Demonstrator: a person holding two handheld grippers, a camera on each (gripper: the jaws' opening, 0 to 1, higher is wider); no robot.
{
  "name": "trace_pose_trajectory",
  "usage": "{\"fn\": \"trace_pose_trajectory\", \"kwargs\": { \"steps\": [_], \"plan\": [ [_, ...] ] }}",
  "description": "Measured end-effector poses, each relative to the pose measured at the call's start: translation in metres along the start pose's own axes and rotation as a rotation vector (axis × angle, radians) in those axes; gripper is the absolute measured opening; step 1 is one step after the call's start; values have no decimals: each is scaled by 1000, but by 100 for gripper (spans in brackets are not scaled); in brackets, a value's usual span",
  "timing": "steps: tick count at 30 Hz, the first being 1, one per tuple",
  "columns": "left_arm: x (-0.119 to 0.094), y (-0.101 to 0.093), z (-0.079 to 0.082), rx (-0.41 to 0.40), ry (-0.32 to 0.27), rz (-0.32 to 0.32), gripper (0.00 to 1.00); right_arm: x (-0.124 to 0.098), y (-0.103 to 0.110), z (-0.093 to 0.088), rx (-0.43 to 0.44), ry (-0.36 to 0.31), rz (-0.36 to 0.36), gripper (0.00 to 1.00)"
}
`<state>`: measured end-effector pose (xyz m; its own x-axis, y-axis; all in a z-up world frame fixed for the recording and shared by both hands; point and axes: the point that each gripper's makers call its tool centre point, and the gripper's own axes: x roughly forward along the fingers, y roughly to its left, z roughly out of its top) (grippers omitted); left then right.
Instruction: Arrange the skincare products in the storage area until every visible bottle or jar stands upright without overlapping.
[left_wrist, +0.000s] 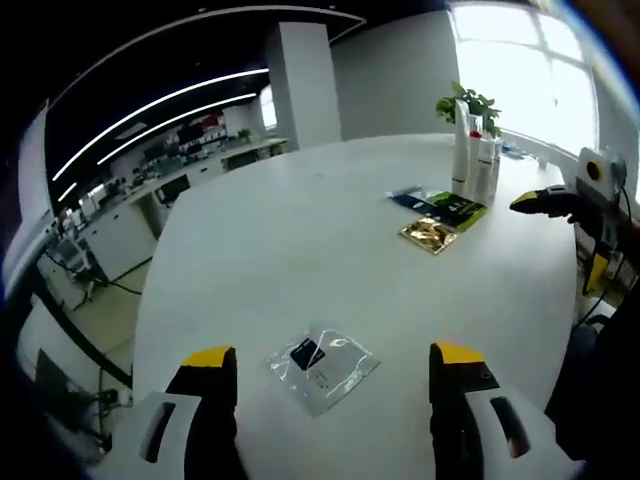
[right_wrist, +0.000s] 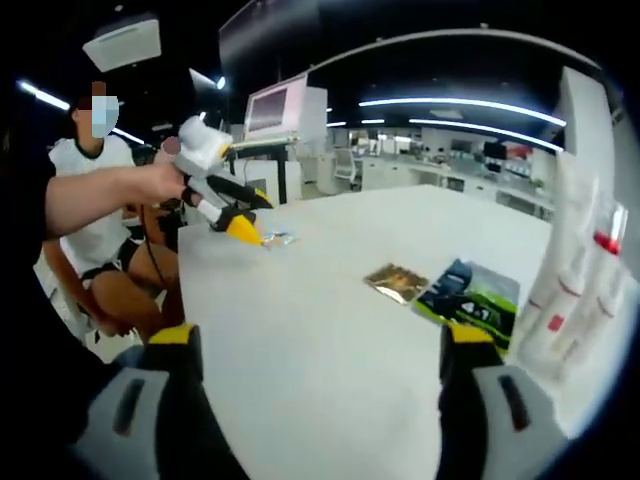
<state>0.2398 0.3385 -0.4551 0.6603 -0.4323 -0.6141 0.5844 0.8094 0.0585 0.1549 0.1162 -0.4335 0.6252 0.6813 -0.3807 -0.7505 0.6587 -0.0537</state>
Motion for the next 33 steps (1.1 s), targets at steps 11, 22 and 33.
{"fn": "trace_pose_trajectory", "kwargs": {
  "steps": [11,22,33],
  "plan": [
    [-19,13,-7,-20,-58,15,82,28,4,17,-69,21,14,94],
    [-33,15,-13,23,-72,31,82,62,6,38,-118,26,17,92],
    [-35,15,-18,29,-72,34,82,72,5,43,-135,47,5,91]
  ]
}}
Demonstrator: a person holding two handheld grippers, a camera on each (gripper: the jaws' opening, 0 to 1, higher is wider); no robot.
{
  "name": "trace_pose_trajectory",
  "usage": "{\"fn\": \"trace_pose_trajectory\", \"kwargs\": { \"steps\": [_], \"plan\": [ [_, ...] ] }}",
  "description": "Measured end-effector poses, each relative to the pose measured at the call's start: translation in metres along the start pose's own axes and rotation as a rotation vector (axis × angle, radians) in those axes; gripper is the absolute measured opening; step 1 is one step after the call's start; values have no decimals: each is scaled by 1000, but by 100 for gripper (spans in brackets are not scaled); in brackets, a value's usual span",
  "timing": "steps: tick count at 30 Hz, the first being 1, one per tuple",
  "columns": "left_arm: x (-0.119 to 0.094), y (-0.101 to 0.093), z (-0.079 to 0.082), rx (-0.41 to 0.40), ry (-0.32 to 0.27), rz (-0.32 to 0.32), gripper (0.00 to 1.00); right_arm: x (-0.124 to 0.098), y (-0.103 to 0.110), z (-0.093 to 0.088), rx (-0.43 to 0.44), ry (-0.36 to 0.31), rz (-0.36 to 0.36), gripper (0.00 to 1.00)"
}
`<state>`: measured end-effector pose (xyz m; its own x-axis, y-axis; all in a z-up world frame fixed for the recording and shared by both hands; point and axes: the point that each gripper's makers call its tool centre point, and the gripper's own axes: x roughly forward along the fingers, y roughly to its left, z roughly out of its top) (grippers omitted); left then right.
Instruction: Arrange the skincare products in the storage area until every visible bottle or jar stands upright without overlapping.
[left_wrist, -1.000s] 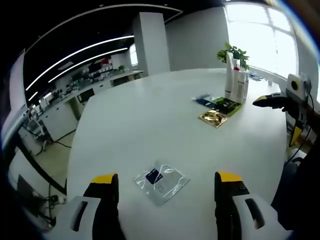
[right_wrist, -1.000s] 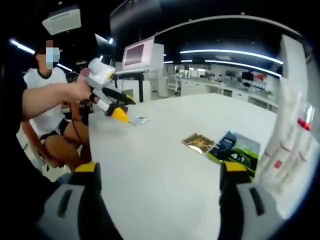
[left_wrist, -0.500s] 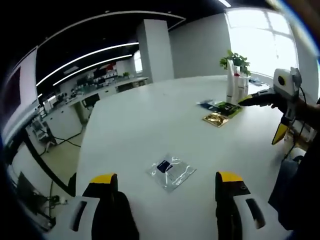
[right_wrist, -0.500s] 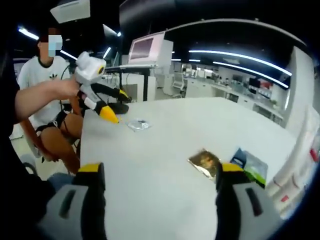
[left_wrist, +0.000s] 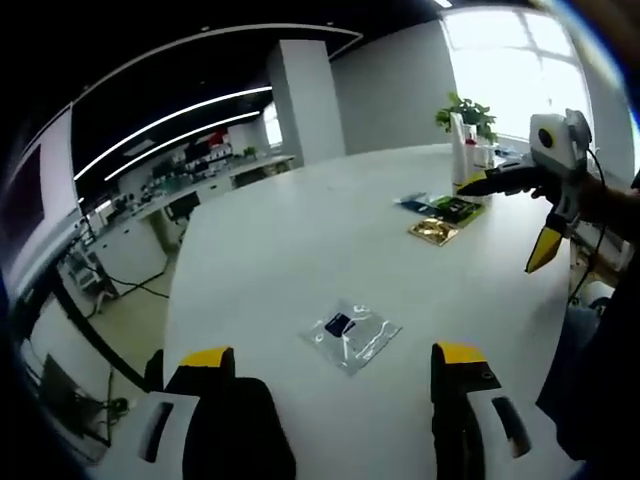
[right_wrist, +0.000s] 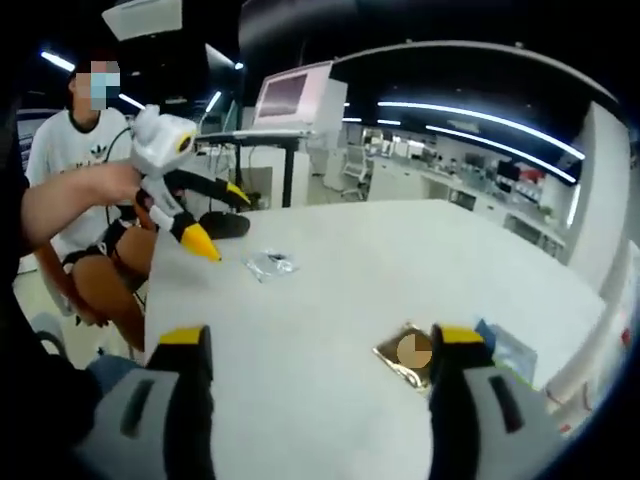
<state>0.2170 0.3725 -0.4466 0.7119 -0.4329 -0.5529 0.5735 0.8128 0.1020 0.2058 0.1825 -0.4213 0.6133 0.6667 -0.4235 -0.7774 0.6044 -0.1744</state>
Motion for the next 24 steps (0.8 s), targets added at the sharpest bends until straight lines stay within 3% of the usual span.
{"fn": "trace_pose_trajectory", "kwargs": {
  "steps": [13,24],
  "plan": [
    [-3,0,-2,5,-10,-8,81,20,10,2,-27,26,45,89],
    [-3,-1,-5,5,-12,-24,80,46,18,9,-60,45,86,81]
  ]
}}
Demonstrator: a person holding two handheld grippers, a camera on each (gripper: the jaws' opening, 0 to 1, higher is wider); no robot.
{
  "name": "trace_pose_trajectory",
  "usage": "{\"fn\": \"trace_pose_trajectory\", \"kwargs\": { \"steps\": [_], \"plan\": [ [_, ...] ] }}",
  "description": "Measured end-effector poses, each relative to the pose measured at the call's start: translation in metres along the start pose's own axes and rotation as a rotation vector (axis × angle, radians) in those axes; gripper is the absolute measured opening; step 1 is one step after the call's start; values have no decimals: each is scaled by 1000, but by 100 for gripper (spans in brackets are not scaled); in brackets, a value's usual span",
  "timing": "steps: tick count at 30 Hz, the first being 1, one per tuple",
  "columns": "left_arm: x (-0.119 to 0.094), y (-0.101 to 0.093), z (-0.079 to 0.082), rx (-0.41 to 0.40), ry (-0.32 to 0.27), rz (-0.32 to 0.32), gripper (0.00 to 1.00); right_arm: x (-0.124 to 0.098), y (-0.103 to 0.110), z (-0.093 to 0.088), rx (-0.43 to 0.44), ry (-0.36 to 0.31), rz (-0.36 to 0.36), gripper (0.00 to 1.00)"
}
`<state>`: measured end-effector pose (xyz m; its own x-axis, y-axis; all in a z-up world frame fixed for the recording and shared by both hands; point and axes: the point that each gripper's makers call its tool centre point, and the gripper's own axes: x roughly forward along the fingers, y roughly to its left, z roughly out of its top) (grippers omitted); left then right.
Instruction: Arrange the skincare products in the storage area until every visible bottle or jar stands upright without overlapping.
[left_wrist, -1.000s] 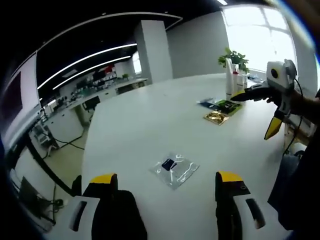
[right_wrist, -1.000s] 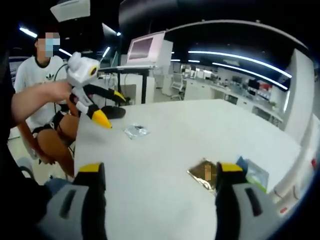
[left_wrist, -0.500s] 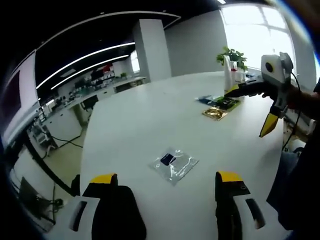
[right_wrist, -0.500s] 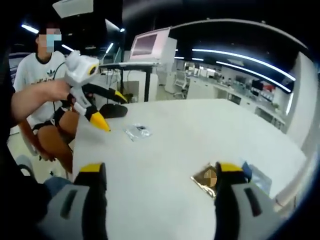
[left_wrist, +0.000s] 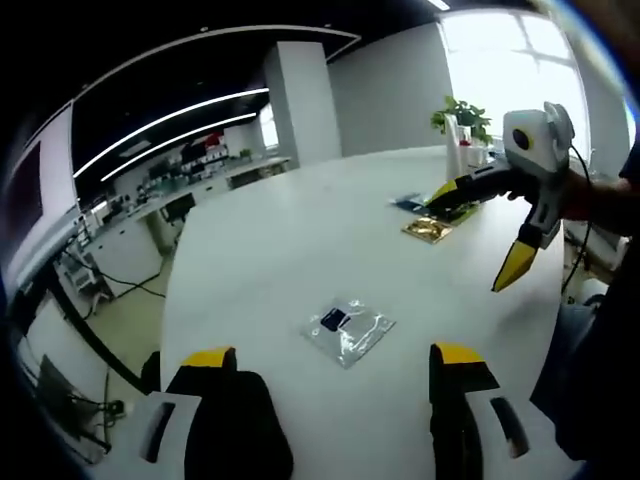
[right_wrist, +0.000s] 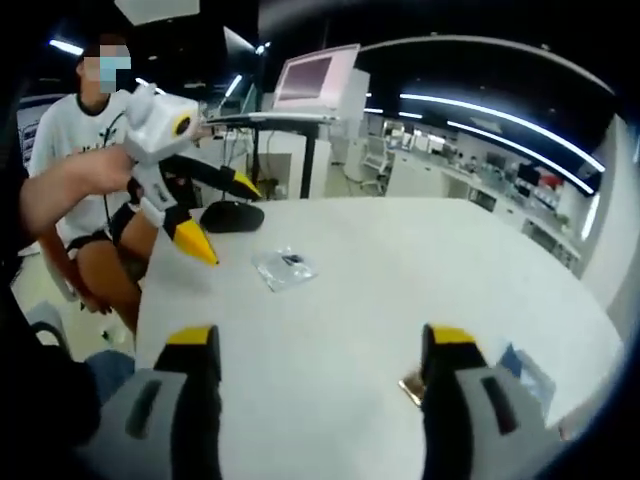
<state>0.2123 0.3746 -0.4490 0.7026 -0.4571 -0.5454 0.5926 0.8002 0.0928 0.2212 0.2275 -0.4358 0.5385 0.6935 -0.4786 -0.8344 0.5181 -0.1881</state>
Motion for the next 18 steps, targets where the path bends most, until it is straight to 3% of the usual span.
{"fn": "trace_pose_trajectory", "kwargs": {
  "steps": [11,18],
  "plan": [
    [3,-1,2,-19,-11,-27,80,26,8,12,-27,11,48,67],
    [3,-2,-2,-17,-3,-24,79,41,13,17,-35,12,86,52]
  ]
}}
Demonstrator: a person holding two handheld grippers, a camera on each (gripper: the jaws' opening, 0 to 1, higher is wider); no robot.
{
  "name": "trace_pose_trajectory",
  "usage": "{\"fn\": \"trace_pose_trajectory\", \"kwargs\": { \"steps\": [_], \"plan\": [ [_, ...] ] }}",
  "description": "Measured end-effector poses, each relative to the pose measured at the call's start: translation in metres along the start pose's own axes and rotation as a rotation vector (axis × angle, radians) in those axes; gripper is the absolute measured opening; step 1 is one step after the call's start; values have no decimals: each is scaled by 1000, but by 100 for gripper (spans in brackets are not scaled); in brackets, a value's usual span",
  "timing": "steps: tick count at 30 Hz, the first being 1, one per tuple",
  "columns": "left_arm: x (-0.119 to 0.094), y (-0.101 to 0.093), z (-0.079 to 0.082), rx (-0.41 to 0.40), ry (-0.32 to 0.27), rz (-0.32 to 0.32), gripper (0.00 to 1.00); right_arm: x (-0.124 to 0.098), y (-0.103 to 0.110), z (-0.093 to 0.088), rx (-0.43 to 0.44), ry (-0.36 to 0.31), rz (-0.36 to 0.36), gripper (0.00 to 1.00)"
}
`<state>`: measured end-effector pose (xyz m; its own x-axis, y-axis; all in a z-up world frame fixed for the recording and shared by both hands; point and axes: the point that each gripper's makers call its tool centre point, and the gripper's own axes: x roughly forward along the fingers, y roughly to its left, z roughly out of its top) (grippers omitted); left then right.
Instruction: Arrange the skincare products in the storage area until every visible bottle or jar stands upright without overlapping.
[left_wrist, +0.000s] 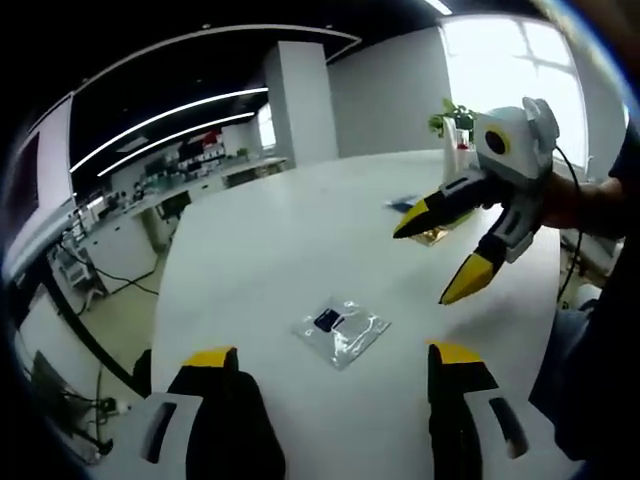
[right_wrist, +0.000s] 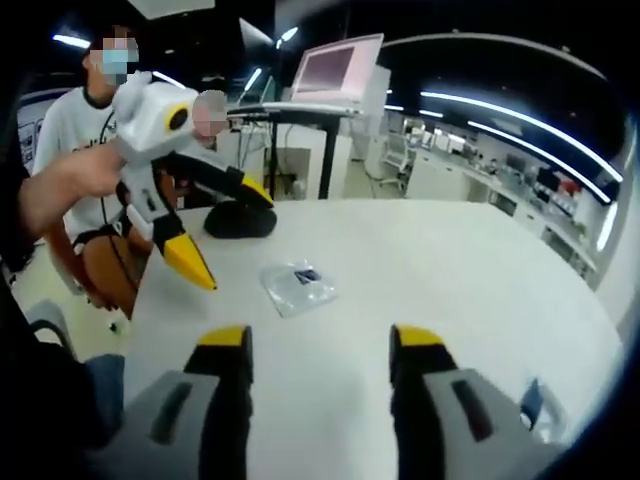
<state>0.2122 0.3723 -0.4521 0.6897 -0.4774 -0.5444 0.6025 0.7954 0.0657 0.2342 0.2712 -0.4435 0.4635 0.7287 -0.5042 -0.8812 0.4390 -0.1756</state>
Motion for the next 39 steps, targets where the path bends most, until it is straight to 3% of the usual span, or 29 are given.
{"fn": "trace_pose_trajectory", "kwargs": {
  "steps": [10,18,29,39],
  "plan": [
    [-3,-2,-2,3,5,-2,78,28,10,14,-23,-13,42,39],
    [-6,-4,-3,4,8,-1,77,50,21,17,-67,-14,96,12],
    [-8,-14,-6,3,28,0,75,68,34,8,-65,13,152,1],
    [-8,-20,-2,2,25,-2,74,66,33,8,-20,-28,184,0]
  ]
}}
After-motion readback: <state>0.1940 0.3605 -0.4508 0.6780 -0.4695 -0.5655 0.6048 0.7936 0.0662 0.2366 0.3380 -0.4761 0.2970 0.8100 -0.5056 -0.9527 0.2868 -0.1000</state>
